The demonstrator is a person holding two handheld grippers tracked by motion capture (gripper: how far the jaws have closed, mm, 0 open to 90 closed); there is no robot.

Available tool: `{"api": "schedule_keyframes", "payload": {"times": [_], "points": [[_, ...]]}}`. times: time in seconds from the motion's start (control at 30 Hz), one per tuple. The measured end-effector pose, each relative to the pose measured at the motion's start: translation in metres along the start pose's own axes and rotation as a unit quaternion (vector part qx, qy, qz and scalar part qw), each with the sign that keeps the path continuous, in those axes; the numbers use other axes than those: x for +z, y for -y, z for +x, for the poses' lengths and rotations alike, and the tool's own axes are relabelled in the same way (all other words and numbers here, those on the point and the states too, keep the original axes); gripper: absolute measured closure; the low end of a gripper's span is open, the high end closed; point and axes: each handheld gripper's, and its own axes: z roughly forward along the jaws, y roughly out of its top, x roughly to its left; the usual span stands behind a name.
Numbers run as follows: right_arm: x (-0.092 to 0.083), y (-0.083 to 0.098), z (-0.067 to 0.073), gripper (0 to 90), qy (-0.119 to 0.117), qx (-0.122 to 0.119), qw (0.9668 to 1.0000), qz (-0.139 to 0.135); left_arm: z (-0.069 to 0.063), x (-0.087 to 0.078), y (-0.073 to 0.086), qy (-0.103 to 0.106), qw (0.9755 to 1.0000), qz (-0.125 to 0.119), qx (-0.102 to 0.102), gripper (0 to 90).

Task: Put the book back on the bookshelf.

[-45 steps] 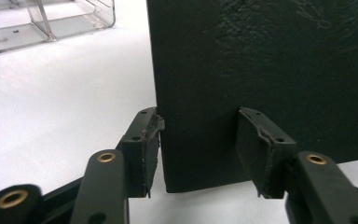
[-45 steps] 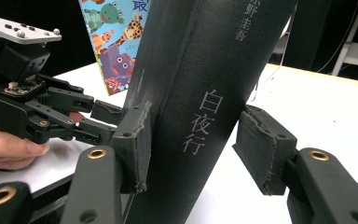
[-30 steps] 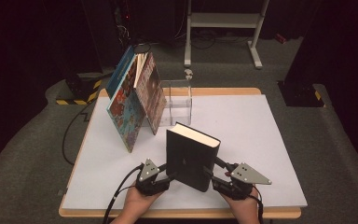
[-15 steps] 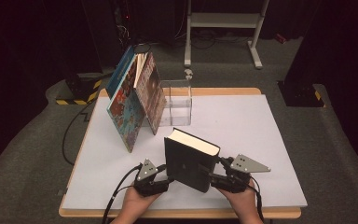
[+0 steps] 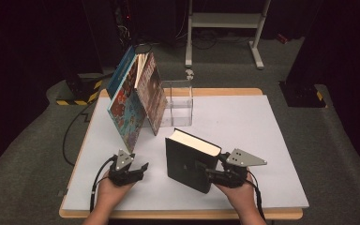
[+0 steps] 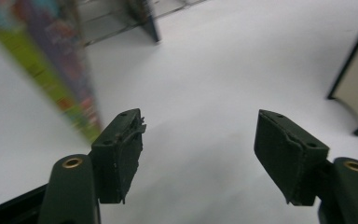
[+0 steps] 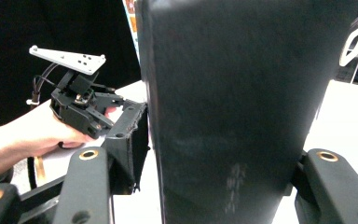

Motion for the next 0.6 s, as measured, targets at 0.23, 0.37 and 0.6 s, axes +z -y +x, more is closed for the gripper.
{"api": "schedule_keyframes", "payload": {"times": [0.23,0.37,0.6], "points": [[0.001,-0.005,-0.002,45.7,-0.013,0.0,0.9998,0.014,0.005,0.002,0.003,-0.007,0.9998,0.013,-0.012,24.6],[-0.001,-0.005,0.002,52.6,-0.034,-0.011,0.9992,0.021,0.004,0.003,0.003,-0.016,0.9996,0.019,-0.016,19.6],[0.003,-0.012,0.016,53.9,-0.005,-0.016,0.9997,0.02,0.004,0.003,0.003,-0.019,0.9996,0.02,-0.011,18.6]]}}
